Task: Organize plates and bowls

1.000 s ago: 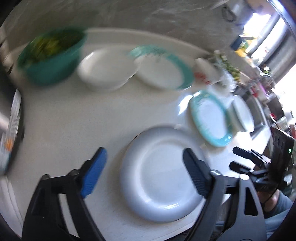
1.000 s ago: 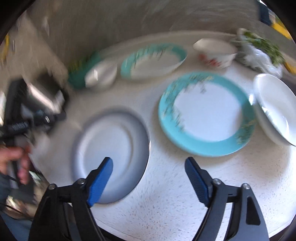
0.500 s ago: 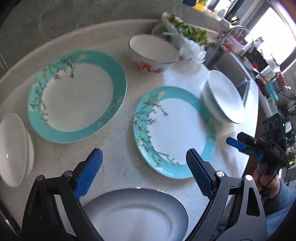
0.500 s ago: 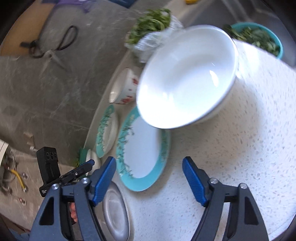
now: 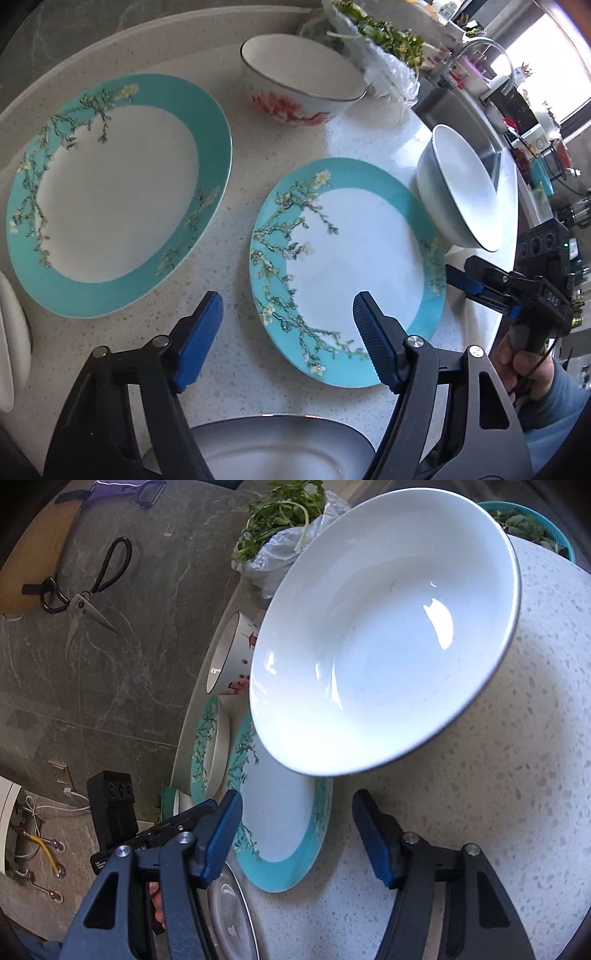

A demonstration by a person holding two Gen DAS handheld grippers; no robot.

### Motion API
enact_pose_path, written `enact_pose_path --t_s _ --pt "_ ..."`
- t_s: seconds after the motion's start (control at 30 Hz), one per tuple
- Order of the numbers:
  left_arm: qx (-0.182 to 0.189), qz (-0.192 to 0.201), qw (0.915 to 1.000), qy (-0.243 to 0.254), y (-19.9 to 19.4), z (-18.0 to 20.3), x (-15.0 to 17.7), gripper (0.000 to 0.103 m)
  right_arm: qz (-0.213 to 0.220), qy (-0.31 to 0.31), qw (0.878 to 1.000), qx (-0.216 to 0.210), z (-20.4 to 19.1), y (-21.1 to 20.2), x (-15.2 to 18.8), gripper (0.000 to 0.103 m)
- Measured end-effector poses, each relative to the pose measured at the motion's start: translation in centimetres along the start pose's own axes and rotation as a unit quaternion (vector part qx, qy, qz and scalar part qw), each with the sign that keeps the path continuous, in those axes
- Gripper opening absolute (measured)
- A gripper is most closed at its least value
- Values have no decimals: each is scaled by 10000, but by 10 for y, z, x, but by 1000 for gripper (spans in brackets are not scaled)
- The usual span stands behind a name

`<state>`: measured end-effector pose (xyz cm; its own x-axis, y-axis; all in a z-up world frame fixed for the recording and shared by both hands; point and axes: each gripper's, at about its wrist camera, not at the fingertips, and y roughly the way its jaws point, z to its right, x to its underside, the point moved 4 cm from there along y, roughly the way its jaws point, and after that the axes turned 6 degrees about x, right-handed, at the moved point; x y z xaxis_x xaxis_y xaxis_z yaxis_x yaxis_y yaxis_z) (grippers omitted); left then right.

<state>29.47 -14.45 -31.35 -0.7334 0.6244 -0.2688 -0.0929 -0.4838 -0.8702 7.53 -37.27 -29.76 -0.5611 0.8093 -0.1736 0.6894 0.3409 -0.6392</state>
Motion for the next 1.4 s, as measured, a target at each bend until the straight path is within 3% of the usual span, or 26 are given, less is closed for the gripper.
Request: enact_pose_path --t_s 0.13,0.47,0.9,1.07,1.3,1.4 --pt "144 -92 9999 13 12 1 -7 66 -9 31 10000 -5 2 1 -4 65" --pt "139 -246 9996 -5 23 -2 -13 66 -60 74 9999 -96 6 4 -6 50" --pt "552 -411 9975 141 22 -12 -15 65 -318 -125 9992 -213 -2 16 -11 45" --pt "746 -583 9954 132 23 -15 -23 57 -449 -251 9987 -39 -4 21 -10 39" --pt "828 -579 9945 -283 19 -34 -27 30 -338 -202 9992 6 -2 21 -9 36" --pt "740 -530 9954 -311 19 -38 -26 22 -350 -115 9993 82 1 20 -8 28"
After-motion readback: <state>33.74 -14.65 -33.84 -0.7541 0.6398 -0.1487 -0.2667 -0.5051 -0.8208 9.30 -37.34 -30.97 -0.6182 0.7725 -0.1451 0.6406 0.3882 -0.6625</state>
